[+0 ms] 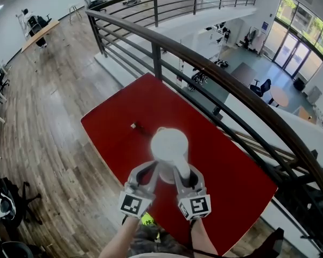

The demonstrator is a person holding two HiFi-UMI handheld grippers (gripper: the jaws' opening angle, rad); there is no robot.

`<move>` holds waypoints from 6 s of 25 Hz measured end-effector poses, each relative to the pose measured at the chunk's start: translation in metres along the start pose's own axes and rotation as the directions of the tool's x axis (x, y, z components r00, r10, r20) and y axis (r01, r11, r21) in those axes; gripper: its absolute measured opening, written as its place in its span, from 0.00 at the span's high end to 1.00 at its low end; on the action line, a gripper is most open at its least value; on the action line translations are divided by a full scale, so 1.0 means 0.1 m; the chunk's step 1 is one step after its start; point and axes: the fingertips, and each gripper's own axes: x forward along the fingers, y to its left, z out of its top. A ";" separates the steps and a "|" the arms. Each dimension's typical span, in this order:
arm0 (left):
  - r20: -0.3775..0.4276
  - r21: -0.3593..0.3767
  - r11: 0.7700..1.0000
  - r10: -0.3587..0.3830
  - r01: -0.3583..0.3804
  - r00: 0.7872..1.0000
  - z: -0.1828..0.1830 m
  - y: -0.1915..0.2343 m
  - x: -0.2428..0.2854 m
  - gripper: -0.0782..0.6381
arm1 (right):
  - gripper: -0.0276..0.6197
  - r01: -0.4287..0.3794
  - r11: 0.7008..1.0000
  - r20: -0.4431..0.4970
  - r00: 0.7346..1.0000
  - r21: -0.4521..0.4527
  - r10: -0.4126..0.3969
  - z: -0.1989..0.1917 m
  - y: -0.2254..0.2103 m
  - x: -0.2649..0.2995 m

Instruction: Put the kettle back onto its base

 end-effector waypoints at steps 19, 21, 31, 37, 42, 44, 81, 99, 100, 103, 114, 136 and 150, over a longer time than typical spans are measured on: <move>0.015 -0.016 1.000 0.002 -0.002 1.000 0.03 -0.11 -0.13 0.90 | 0.76 -0.021 0.997 -0.067 0.998 -0.077 0.016 -0.22 -0.03 -0.45; 0.014 -0.021 1.000 0.002 -0.002 1.000 0.03 -0.13 -0.15 0.90 | 0.76 -0.022 0.996 -0.079 0.997 -0.083 0.015 -0.25 -0.05 -0.50; 0.029 -0.022 1.000 0.003 -0.002 1.000 0.08 -0.17 -0.17 0.90 | 0.76 -0.213 0.972 -0.168 0.966 -0.096 0.195 -0.30 -0.19 -0.48; 0.039 -0.019 1.000 0.010 -0.009 0.999 0.10 -0.17 -0.20 0.90 | 0.76 -0.237 0.970 -0.181 0.958 -0.057 0.224 -0.30 -0.29 -0.45; 0.038 -0.025 0.999 0.025 -0.024 0.999 0.11 -0.15 -0.18 0.90 | 0.76 -0.194 0.979 -0.174 0.968 -0.059 0.181 -0.29 -0.27 -0.43; 0.037 -0.028 0.999 0.030 -0.029 0.999 0.12 -0.14 -0.18 0.90 | 0.76 -0.134 0.988 -0.168 0.979 -0.082 0.119 -0.29 -0.19 -0.42; -0.005 -0.037 0.999 0.026 -0.026 1.000 -0.03 -0.23 -0.26 0.90 | 0.76 0.153 0.987 -0.219 0.963 -0.047 -0.160 -0.48 0.16 -0.52; 0.051 -0.051 0.998 -0.025 0.028 0.998 0.06 -0.42 -0.17 0.90 | 0.76 -0.230 0.970 -0.159 0.964 -0.083 0.215 -0.54 -0.09 -0.62; 0.052 -0.053 0.998 -0.028 0.031 0.998 0.06 -0.43 -0.16 0.90 | 0.76 -0.251 0.964 -0.162 0.958 -0.086 0.235 -0.53 -0.11 -0.62; 0.054 -0.056 0.998 -0.031 0.034 0.998 0.08 -0.45 -0.15 0.90 | 0.77 -0.292 0.951 -0.189 0.944 -0.100 0.269 -0.51 -0.13 -0.60; 0.061 -0.063 0.997 -0.034 0.038 0.998 0.15 -0.45 -0.13 0.90 | 0.72 -0.218 0.971 -0.171 0.965 -0.097 0.200 -0.43 -0.15 -0.65; 0.088 0.017 0.999 -0.053 0.052 0.995 0.60 -0.46 -0.17 0.90 | 0.89 -0.055 0.973 0.045 0.997 -0.225 0.067 1.00 -0.09 -0.76; 0.137 0.018 0.996 -0.094 0.093 0.986 0.98 -0.78 -0.43 0.90 | 0.95 -0.100 0.944 0.055 0.991 -0.314 0.123 1.35 0.40 -0.75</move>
